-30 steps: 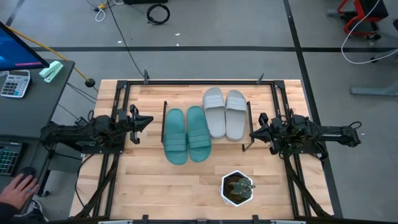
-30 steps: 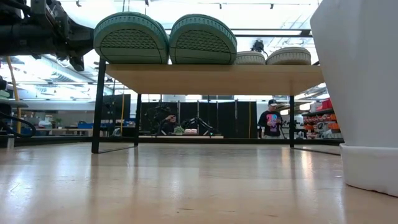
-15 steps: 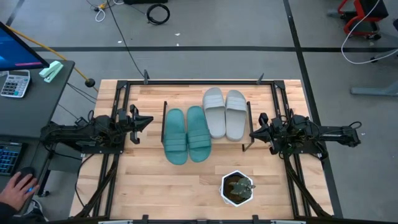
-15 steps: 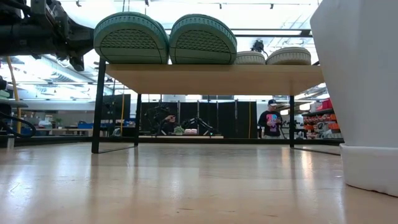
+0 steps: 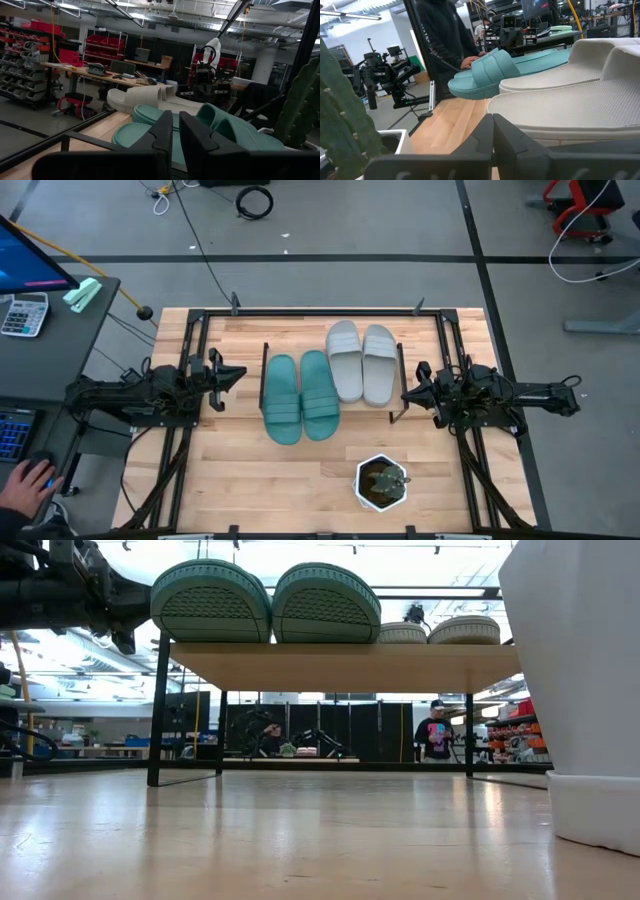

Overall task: Pick and place slides into the shelf
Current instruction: Return to Home Position

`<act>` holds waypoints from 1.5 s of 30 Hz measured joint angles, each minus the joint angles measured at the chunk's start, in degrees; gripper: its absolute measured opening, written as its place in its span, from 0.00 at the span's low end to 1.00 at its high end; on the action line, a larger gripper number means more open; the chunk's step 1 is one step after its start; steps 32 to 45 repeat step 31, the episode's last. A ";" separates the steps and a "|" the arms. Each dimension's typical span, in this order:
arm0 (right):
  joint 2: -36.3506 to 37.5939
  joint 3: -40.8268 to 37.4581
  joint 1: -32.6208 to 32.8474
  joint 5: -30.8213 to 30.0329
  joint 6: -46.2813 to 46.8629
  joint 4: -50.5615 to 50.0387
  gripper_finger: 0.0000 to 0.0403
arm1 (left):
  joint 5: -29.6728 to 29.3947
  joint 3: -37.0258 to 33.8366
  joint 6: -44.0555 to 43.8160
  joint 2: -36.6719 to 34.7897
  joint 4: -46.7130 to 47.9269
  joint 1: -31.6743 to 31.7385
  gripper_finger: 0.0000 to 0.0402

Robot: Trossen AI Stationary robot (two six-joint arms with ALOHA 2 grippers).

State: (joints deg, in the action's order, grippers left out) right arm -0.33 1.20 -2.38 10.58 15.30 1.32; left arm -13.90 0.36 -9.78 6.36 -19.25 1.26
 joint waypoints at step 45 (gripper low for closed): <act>0.01 -0.01 -0.01 0.01 -0.01 0.00 0.03 | 0.00 0.01 0.00 0.00 -0.01 0.00 0.08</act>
